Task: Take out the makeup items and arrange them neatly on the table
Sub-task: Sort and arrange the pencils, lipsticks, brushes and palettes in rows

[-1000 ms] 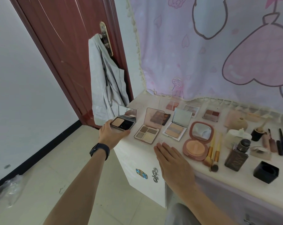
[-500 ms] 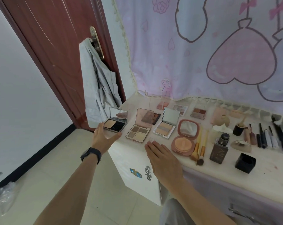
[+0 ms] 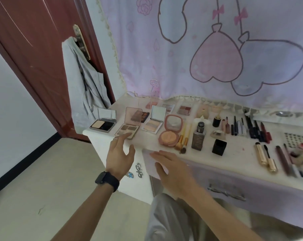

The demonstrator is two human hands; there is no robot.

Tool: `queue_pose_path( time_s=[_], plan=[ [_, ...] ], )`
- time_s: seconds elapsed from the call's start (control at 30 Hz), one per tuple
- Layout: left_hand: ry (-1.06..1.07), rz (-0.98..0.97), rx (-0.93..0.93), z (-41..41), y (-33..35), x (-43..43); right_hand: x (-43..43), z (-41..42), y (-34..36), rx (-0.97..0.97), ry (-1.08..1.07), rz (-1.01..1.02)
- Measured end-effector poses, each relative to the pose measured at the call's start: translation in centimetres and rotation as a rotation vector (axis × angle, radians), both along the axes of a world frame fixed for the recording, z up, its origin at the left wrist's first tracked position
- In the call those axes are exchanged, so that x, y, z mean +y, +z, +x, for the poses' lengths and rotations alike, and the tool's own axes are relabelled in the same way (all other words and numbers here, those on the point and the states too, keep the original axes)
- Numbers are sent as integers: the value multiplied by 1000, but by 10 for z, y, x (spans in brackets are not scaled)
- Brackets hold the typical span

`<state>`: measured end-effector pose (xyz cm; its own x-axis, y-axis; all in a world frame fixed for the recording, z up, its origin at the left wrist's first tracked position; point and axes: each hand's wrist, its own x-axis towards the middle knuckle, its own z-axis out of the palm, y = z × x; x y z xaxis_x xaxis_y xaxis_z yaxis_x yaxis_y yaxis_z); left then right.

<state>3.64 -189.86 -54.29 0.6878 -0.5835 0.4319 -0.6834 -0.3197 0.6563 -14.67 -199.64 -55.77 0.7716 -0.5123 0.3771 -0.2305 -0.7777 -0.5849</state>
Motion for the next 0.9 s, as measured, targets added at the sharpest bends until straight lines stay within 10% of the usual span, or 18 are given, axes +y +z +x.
queue_pose_path(
  time_s=[0.37, 0.9],
  plan=[
    [-512, 109, -289, -178, -28, -61, -46, -180, -24, -26, -524, -287],
    [-482, 387, -469, -196, -61, -95, -70, -195, -76, -20, -575, -563]
  ],
)
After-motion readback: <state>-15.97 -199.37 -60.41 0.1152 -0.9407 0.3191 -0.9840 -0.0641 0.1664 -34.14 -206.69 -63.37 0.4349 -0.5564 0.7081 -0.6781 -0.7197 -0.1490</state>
